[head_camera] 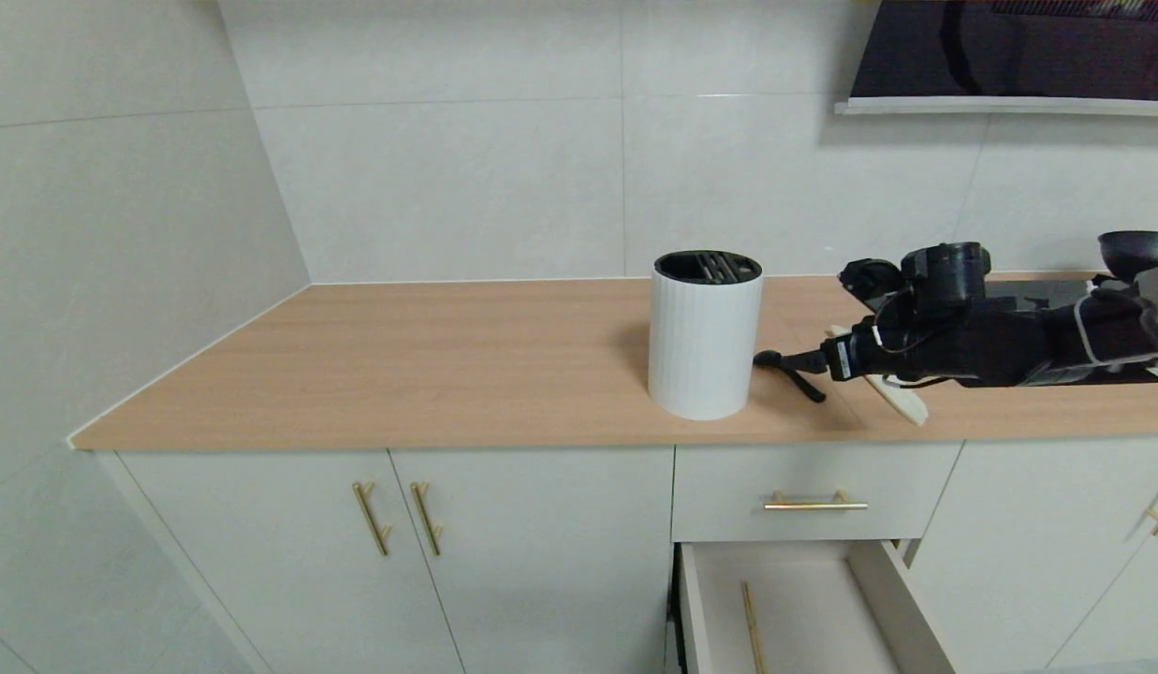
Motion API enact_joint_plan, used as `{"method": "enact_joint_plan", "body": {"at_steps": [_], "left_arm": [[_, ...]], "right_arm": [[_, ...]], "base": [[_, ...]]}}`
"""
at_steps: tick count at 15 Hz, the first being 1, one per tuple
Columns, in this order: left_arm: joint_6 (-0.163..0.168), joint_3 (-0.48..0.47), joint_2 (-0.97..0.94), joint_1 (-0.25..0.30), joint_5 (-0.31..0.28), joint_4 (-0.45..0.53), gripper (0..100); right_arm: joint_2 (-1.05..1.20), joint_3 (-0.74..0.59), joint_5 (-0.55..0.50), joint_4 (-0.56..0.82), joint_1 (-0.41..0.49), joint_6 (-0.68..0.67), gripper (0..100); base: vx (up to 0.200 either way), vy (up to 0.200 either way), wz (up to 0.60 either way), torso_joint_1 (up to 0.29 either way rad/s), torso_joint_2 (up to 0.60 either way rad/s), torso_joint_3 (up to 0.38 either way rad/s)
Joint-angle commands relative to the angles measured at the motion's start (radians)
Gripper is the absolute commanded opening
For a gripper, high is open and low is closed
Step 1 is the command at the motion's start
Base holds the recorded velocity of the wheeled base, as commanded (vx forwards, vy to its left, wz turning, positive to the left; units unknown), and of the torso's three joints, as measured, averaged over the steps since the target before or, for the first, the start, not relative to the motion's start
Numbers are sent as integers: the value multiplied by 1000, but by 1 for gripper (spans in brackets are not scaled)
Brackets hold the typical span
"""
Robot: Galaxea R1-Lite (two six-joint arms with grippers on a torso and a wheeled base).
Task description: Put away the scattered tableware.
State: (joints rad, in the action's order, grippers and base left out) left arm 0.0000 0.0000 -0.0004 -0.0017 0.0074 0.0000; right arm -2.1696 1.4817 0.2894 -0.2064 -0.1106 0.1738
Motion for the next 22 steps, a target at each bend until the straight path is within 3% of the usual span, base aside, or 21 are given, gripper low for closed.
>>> {"method": "enact_joint_plan", "body": {"at_steps": [1,12,22], "left_arm": [[0,0,0,0,0,0,100],[0,0,2,0,0,0,100],[0,0,0,0,0,0,100]], "right_arm": [[-72,12,7,-2,16,10,100],[-185,52,5,-100,26,7,100],[-262,141,4,-102,26,-45,100]], "base": [[0,0,0,0,0,0],[0,0,0,0,0,0],[0,0,0,0,0,0]]}}
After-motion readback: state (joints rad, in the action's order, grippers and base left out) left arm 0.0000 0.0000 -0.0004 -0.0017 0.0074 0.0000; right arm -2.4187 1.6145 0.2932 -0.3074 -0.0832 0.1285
